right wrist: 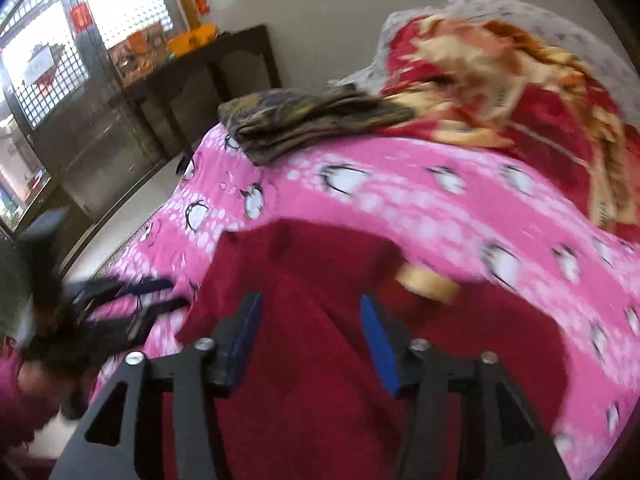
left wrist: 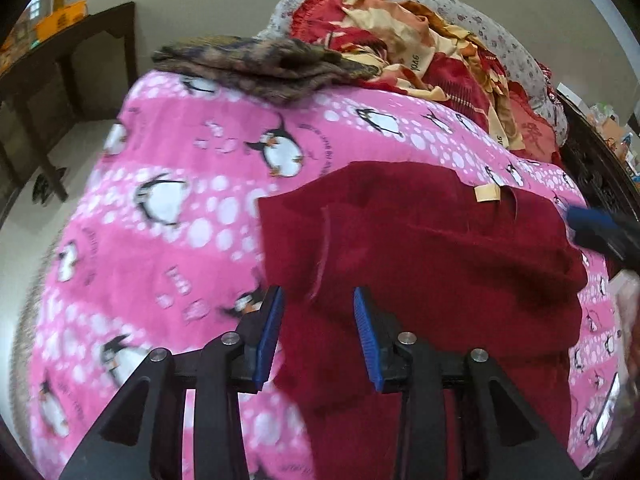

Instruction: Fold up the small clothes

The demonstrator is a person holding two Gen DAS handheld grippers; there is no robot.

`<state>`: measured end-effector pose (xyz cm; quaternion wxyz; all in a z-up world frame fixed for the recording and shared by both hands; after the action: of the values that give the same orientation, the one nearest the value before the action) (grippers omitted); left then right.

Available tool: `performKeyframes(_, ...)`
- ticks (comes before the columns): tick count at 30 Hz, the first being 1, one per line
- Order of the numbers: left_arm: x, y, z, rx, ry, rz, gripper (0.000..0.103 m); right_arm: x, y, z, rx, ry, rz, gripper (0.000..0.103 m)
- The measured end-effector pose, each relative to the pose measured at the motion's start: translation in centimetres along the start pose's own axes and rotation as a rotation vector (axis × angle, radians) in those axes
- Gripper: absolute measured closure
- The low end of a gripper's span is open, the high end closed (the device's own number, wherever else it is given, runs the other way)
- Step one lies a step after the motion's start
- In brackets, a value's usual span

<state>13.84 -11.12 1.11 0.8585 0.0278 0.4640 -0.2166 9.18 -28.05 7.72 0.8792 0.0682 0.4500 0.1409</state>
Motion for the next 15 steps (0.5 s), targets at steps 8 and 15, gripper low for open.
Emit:
performKeyframes(8, 1.6, -3.2, 1.2, 0.074, 0.026, -0.04, 0.103, -8.4, -10.5, -7.2, 0.249, -0.036, -0.14, 0.038)
performKeyframes(15, -5.0, -2.1, 0.8, 0.053, -0.067, -0.035, 0.103, -9.3, -16.5, -9.0, 0.446, -0.094, -0.155, 0.037)
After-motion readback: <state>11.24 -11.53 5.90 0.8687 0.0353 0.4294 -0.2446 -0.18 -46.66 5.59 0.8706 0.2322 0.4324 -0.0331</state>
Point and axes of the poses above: each gripper's, at about its wrist camera, not at the fingertips, and x roughly the way its jaws point, y to its left, z to its top, the point moved 7 cm from there along x, roughly the way its jaws point, and after that the axes turned 5 degrees about x, right-handed, at the moved point
